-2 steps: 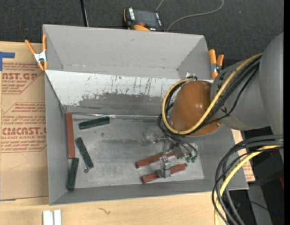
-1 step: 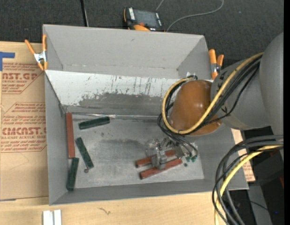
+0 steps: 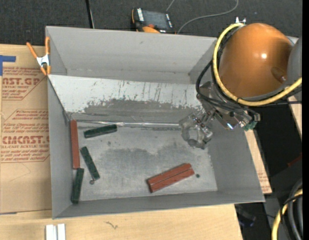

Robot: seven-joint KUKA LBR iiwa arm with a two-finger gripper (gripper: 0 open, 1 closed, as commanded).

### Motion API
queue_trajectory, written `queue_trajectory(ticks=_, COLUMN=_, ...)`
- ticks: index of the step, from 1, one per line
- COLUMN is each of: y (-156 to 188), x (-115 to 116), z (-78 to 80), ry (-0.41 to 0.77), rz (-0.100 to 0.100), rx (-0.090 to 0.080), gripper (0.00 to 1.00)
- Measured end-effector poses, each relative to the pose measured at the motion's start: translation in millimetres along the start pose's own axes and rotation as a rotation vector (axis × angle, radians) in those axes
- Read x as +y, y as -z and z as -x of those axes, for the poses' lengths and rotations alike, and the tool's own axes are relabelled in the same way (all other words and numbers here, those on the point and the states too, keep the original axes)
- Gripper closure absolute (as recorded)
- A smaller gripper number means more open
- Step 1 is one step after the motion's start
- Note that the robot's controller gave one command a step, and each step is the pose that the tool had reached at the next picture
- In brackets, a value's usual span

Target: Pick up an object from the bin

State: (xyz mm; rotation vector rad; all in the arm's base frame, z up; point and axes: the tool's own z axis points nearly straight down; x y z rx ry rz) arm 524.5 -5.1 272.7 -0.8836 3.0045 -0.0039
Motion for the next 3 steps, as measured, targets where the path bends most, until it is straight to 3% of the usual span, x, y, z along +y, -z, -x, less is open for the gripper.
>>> queue_trajectory(ticks=1, y=-3.4, x=1.0, z=-0.8, ry=0.000, rz=0.005, rx=0.005, gripper=0.00)
queue_trajectory(ticks=2, y=-131.0, x=45.7, z=-27.0, ry=-0.026, rz=0.012, rx=0.015, gripper=0.00)
queue_trajectory(ticks=3, y=-206.7, x=35.5, z=-9.6, ry=0.005, rz=0.009, rx=0.010, gripper=0.00)
